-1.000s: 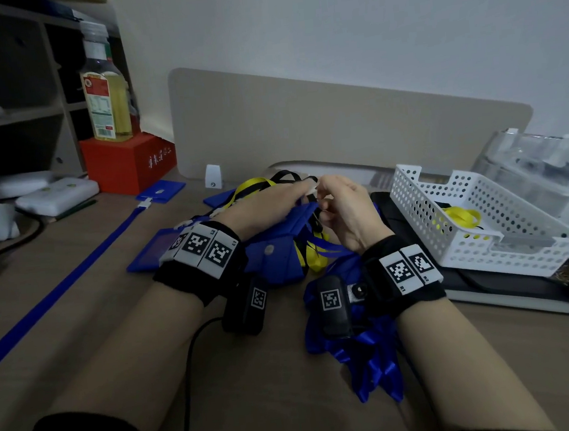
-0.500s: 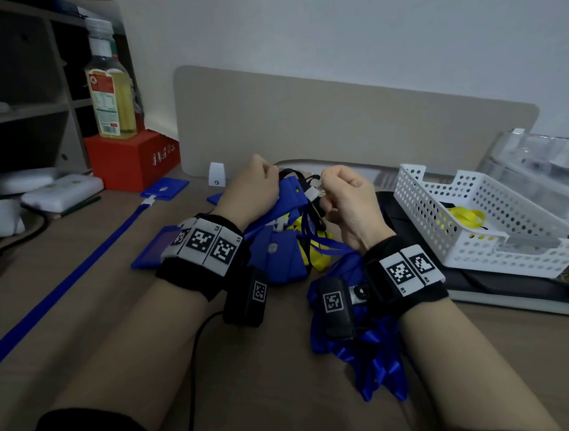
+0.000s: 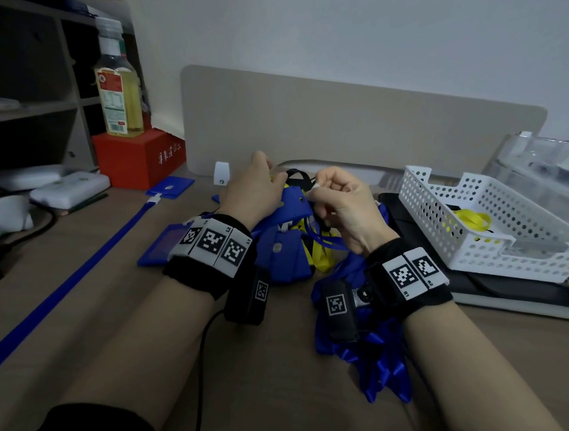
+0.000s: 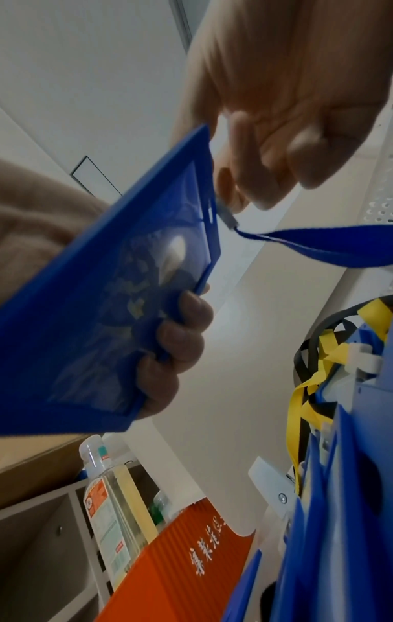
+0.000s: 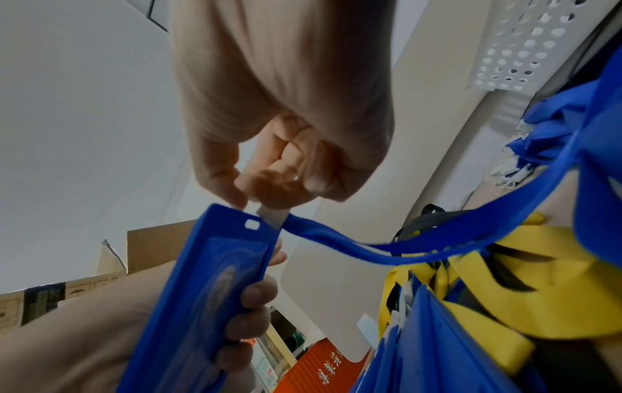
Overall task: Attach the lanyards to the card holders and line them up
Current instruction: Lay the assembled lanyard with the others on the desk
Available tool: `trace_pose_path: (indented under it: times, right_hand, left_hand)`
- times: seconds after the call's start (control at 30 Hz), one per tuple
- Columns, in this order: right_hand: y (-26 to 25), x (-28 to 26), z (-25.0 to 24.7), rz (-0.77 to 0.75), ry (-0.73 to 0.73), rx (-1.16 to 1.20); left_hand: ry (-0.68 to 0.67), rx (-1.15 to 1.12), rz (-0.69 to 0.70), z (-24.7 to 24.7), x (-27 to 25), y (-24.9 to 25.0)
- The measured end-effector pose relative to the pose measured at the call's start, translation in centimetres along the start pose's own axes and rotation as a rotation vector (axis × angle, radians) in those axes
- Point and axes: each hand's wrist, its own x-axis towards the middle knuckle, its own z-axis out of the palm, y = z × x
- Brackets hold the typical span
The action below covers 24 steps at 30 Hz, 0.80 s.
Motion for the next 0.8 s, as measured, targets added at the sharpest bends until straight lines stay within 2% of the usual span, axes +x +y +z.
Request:
trace_pose_path:
  times: [0.37, 0.53, 0.6, 0.7, 0.8]
  right_hand:
    - [-0.03, -0.02, -0.23, 0.046, 0.015, -0.059]
    - [-0.17, -0.2, -0.24, 0.063, -0.027, -0.018]
    - [-0.25, -0.24, -0.29, 0.069, -0.051, 0.012]
    - [-0.17, -0.19, -0.42, 0.079, -0.066, 0.038]
    - [0.26, 0.0, -0.68, 0.076, -0.045, 0.041]
  left_hand:
    - [-0.028, -0.09, -0.045, 0.19, 0.59, -0.65]
    - [-0.085, -0.1, 0.034, -0.23, 0.61, -0.62]
    - [-0.157, -0.17, 0.024, -0.34, 0.66, -0.71]
    - [-0.365, -0.388, -0.073, -0.47, 0.64, -0.65]
    - [-0.558, -0.514, -0.142, -0.62, 0.19, -0.13]
